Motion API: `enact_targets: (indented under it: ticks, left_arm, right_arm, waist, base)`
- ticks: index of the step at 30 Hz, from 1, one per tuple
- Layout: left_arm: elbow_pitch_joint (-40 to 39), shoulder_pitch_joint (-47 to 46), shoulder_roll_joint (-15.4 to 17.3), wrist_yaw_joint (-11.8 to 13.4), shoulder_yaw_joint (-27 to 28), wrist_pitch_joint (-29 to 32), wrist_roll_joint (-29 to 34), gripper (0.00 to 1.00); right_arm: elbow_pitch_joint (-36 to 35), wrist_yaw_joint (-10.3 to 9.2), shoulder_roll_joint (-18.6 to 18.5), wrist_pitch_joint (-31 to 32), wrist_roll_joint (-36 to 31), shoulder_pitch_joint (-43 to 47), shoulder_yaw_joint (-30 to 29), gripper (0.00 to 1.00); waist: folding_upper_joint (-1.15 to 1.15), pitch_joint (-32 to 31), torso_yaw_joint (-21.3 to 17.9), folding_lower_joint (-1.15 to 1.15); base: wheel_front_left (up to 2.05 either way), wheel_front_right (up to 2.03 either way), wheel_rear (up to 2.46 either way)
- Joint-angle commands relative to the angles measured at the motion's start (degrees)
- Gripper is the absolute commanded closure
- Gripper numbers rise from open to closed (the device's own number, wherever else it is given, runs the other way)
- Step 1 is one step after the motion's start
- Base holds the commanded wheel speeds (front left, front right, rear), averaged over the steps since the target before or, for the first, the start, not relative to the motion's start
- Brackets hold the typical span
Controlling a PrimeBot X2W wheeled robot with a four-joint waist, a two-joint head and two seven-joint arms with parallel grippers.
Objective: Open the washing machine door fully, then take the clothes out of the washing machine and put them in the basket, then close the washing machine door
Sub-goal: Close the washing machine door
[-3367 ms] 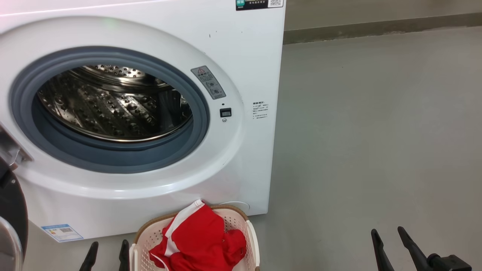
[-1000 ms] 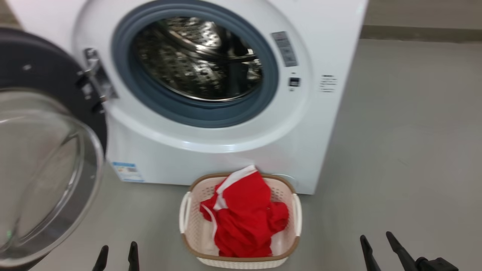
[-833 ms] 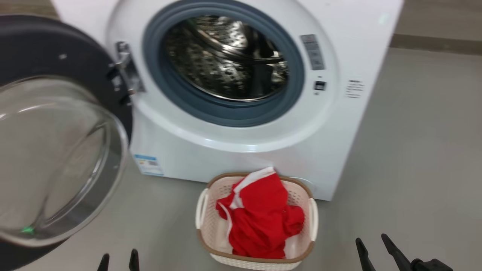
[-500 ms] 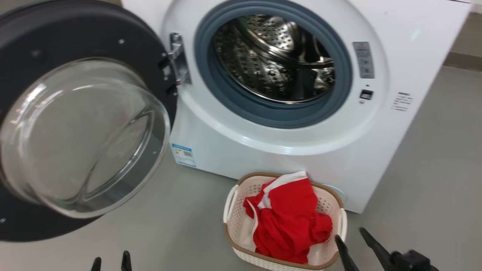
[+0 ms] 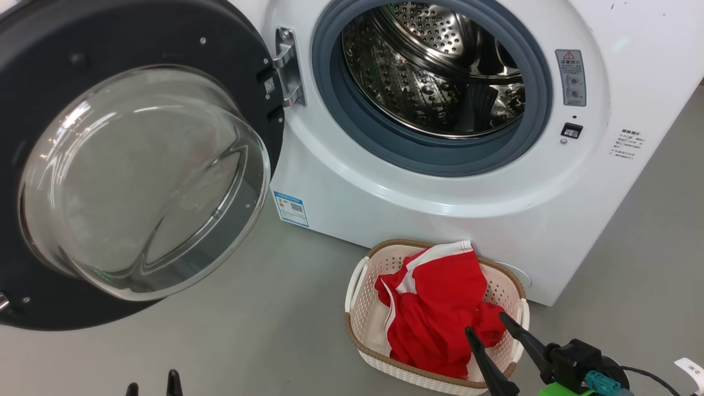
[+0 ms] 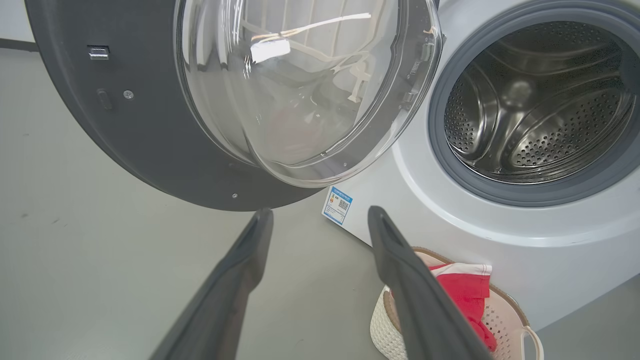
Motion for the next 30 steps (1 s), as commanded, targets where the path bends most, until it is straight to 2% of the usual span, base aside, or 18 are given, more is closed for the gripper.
enact_targets:
  ticks: [1,4,5,7,12,19,24,30]
  left_arm:
    - [-1.60,-0.33,0.34,0.28,1.58,-0.27,-0.22,0.00]
    - [-1.66,-0.50,0.34,0.18,1.34,-0.27,-0.26,0.00]
    - [-1.73,-0.64,0.34,-0.02,1.35,-0.27,-0.21,0.13]
    - [-2.00,-1.21,0.34,-0.74,1.73,-0.27,0.03,1.00]
    - [-7.14,-5.61,0.34,-3.49,5.49,-0.27,2.97,1.00]
    - [-16.04,-16.68,1.07,-9.61,15.00,-0.27,9.68,1.00]
    - [-17.14,-27.63,5.03,-11.18,21.22,-0.27,10.20,1.00]
    - [-11.03,-40.64,11.66,-11.89,27.53,-0.27,6.13,1.00]
  right_arm:
    - [-0.96,0.36,-0.65,-0.37,0.41,-2.24,1.36,0.00]
    - [-0.88,0.36,-0.58,-0.37,0.65,-2.19,1.50,0.00]
    - [-0.92,0.36,-0.50,-0.37,0.72,-2.04,1.37,0.00]
    - [-1.04,0.36,-0.25,-0.37,0.75,-1.56,0.95,0.00]
    - [-1.46,0.36,0.49,-0.37,0.43,0.01,-0.45,0.00]
    - [-2.36,0.36,1.57,-0.37,-0.44,1.39,-3.11,0.00]
    - [-2.98,0.36,1.89,-0.37,-1.13,1.49,-4.84,0.00]
    - [-3.89,0.36,2.25,-0.37,-1.84,1.66,-6.46,0.00]
  waist:
    - [0.00,-0.06,-0.03,0.00]
    - [0.00,-0.31,-0.17,0.00]
    - [0.00,-0.43,-0.24,0.00]
    - [0.00,-0.61,-0.39,0.00]
    - [0.00,-0.93,-0.68,0.00]
    - [0.00,-0.51,-1.01,0.00]
    - [0.00,0.61,-1.00,0.00]
    - [0.00,1.93,-0.75,0.00]
  base:
    - [0.00,0.00,0.00]
    - [0.00,0.00,0.00]
    - [0.00,0.00,0.00]
    - [0.00,0.00,0.00]
    - [0.00,0.00,0.00]
    - [0.00,0.00,0.00]
    - [0.00,0.00,0.00]
    - [0.00,0.00,0.00]
